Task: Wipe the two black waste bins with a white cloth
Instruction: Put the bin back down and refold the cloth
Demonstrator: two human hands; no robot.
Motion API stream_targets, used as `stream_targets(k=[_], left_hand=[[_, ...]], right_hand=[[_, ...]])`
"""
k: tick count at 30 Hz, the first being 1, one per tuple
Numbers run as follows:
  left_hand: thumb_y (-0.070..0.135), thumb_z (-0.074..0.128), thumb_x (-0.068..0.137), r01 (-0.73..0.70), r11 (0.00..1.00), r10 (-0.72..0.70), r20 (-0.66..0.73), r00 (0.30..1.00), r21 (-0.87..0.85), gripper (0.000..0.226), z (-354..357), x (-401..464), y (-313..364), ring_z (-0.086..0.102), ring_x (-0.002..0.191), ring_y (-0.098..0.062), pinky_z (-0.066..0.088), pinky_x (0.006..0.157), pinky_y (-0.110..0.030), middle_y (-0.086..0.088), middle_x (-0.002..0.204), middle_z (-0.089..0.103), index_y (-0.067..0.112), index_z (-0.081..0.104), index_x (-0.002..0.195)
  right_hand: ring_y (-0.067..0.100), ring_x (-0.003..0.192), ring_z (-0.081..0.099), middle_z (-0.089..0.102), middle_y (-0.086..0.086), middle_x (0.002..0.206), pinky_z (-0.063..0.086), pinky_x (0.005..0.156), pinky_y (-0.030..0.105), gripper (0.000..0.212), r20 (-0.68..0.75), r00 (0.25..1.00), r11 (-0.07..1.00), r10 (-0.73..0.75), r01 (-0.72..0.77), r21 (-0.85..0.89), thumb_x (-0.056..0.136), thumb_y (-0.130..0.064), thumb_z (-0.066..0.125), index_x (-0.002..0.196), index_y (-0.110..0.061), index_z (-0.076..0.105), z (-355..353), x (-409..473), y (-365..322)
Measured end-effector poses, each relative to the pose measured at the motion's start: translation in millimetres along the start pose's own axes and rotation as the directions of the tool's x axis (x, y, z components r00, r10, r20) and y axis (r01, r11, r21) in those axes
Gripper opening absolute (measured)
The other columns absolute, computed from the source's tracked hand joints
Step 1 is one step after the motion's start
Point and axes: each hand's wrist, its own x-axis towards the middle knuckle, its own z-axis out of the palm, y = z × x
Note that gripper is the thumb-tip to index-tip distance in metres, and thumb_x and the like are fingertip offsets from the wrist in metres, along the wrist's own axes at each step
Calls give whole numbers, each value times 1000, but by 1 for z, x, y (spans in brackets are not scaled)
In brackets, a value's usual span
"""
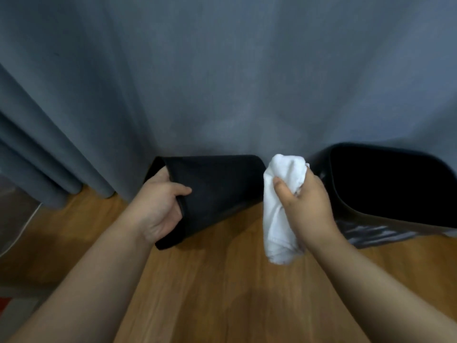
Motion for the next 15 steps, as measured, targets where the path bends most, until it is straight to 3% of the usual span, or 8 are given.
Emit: stream_targets(k=[3, 5, 7, 10, 12, 13, 15], left_hand=[[-20, 34, 93, -27, 996, 26, 22, 999, 85, 47, 13, 4, 11, 64, 112, -31, 55, 89, -39, -19, 123, 65, -1, 54, 130], [-13, 41, 97, -55, 974, 57, -3, 998, 218, 35, 22, 8, 17, 66, 106, -31, 56, 85, -38, -18, 118, 66, 1, 56, 126], [-1, 49, 99, -83, 916, 108, -41, 993, 393, 25, 32, 17, 19, 65, 103, -32, 56, 88, -44, -18, 117, 66, 3, 57, 122], [11, 54, 99, -82, 714, 179, -69, 981, 695, 23, 50, 30, 23, 61, 98, -31, 54, 85, -41, -18, 113, 61, 1, 54, 119], [8, 51, 98, -83, 556, 187, -26, 982, 827, 6, 69, 32, 24, 54, 80, -21, 47, 64, -28, -11, 93, 56, 3, 54, 99], [5, 50, 98, -84, 495, 193, -14, 981, 865, 12, 81, 34, 22, 50, 73, -18, 42, 58, -26, -8, 85, 51, 7, 50, 86], [1, 49, 96, -95, 371, 197, 22, 980, 924, 27, 104, 36, 15, 53, 76, -24, 42, 61, -30, -8, 81, 49, 12, 42, 72]], right_hand=[[12, 89, 61, 64, 1, 95, 45, 77, 26, 19, 79, 997, 995, 18, -25, 92, 88, -35, 62, 101, -23, 58, -22, -3, -10], [6, 84, 62, 65, -3, 89, 44, 71, 16, 8, 101, 995, 992, 10, -22, 125, 88, -28, 64, 90, -24, 58, -43, -5, -18], [-2, 77, 60, 65, -5, 85, 40, 63, 7, 11, 101, 995, 992, -16, 4, 123, 87, -24, 65, 82, -26, 56, -67, -7, -27], [-11, 72, 59, 67, -7, 77, 40, 60, 4, 10, 91, 995, 983, -42, 25, 181, 87, -21, 65, 82, -25, 58, -104, -11, -39], [-9, 71, 61, 68, -12, 79, 41, 60, 5, 7, 75, 995, 973, -65, 46, 226, 87, -20, 64, 83, -24, 60, -125, -15, -44], [-7, 72, 62, 68, -14, 80, 42, 60, 7, 6, 62, 995, 970, -73, 56, 237, 87, -21, 64, 84, -25, 61, -133, -17, -45], [-3, 77, 63, 68, -10, 81, 43, 63, 11, 5, 32, 997, 973, -74, 65, 223, 86, -28, 66, 88, -27, 61, -145, -18, -44]])
